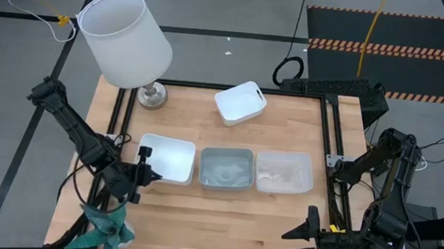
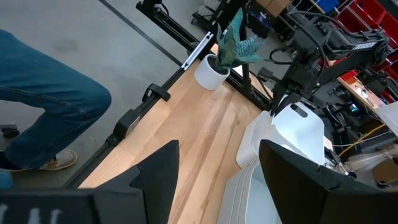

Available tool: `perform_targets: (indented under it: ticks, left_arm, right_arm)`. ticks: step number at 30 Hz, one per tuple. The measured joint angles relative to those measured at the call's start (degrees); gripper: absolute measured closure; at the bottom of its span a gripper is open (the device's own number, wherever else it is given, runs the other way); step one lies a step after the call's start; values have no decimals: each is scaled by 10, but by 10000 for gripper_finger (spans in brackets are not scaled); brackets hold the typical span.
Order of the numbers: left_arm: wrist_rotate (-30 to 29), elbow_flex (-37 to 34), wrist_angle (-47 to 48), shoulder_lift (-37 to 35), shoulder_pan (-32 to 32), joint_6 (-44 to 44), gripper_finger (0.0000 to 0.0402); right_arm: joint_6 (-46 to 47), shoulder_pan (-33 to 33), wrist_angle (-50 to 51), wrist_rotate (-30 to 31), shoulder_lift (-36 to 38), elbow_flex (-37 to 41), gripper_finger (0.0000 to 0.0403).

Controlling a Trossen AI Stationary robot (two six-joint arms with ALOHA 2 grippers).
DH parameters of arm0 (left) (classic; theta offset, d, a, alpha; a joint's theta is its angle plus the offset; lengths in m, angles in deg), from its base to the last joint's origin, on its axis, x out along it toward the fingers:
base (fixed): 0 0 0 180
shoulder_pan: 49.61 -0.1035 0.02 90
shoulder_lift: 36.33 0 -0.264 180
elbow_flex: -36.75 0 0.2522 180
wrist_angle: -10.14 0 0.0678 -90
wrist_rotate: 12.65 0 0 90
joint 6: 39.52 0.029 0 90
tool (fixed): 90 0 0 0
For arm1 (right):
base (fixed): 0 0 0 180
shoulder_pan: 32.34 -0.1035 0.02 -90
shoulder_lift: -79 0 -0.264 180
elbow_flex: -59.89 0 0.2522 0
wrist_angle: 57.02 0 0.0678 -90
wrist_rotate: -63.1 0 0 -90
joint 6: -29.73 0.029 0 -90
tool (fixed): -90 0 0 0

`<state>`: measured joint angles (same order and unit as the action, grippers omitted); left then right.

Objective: Stack baskets by color
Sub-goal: Stack the bottom white bin on the middle white bin

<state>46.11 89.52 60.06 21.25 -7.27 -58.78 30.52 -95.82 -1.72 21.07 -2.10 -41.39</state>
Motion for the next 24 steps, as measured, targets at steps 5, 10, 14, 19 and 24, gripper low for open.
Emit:
perform_targets:
  ticks: [5, 10, 14, 19, 24]
  left_arm:
    - [0, -17, -8, 0, 0, -14, 395]
    - [0, -29, -36, 0, 0, -15, 398]
    - [-1, -41, -47, 1, -3, -15, 395]
    - [0, -61, -79, 2, -9, -15, 398]
    - [4, -73, -90, 2, -10, -15, 395]
  right_arm:
    - [0, 0, 0, 0, 0, 0, 188]
    - [0, 0, 0, 0, 0, 0, 188]
    - [0, 0, 0, 0, 0, 0, 188]
    - [0, 0, 0, 0, 0, 0, 188]
    - [0, 0, 0, 0, 0, 0, 188]
